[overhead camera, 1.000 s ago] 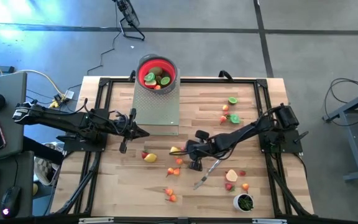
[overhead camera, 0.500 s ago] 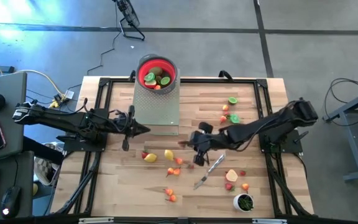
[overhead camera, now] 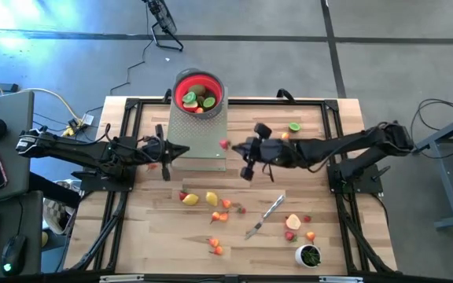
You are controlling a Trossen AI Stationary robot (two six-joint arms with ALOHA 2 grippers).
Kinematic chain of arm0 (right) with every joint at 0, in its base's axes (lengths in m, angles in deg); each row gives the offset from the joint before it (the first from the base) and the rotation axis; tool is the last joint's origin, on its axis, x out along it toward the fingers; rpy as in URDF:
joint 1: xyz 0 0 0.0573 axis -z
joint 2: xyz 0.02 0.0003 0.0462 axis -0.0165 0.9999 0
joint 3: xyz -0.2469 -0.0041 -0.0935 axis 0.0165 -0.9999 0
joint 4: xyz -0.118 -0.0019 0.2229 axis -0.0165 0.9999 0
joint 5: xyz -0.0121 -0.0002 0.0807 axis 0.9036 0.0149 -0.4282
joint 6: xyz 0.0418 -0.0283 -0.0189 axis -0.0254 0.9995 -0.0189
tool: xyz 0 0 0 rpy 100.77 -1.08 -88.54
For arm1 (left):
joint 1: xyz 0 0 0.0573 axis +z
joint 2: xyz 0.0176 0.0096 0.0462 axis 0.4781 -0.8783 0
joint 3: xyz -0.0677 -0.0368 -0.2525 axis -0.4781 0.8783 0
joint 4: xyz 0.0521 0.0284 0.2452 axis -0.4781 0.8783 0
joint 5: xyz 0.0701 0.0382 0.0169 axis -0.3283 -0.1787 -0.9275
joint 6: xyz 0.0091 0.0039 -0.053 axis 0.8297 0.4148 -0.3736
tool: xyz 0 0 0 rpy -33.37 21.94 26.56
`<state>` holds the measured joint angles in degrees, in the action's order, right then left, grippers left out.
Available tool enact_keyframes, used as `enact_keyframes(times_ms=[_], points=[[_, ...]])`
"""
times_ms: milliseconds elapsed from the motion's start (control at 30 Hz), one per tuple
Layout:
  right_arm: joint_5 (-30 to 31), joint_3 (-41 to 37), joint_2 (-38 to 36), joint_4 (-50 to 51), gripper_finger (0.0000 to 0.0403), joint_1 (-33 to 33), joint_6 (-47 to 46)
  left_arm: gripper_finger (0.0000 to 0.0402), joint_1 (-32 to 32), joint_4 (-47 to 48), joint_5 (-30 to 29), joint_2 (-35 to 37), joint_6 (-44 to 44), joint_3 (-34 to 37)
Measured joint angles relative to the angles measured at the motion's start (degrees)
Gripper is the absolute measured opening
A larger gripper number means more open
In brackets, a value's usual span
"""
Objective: Pick & Place Fruit
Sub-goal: Put the strawberry into the red strainer on the shelf
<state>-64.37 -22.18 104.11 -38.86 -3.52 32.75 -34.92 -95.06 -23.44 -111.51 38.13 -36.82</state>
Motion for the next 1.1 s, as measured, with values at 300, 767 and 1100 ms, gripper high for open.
enact_keyframes(times_ms=[300, 767, 1100], points=[[-0.91, 0.0, 0.57, -6.31, 0.0004, 6.96, 5.15, 0.0, 0.01, 5.43, 0.04, 0.0, -2.75, 0.0], [-8.42, 0.0, 0.57, -9.49, 0.0004, 9.74, 7.8, 0.0, -0.01, 6.31, 0.07, 0.0, -3.29, 0.0], [-11.42, 0.02, 0.57, -9.55, 0.0004, 9.72, 9.71, 0.0089, -0.01, 5.75, -1.56, -0.03, -10.71, 0.0]])
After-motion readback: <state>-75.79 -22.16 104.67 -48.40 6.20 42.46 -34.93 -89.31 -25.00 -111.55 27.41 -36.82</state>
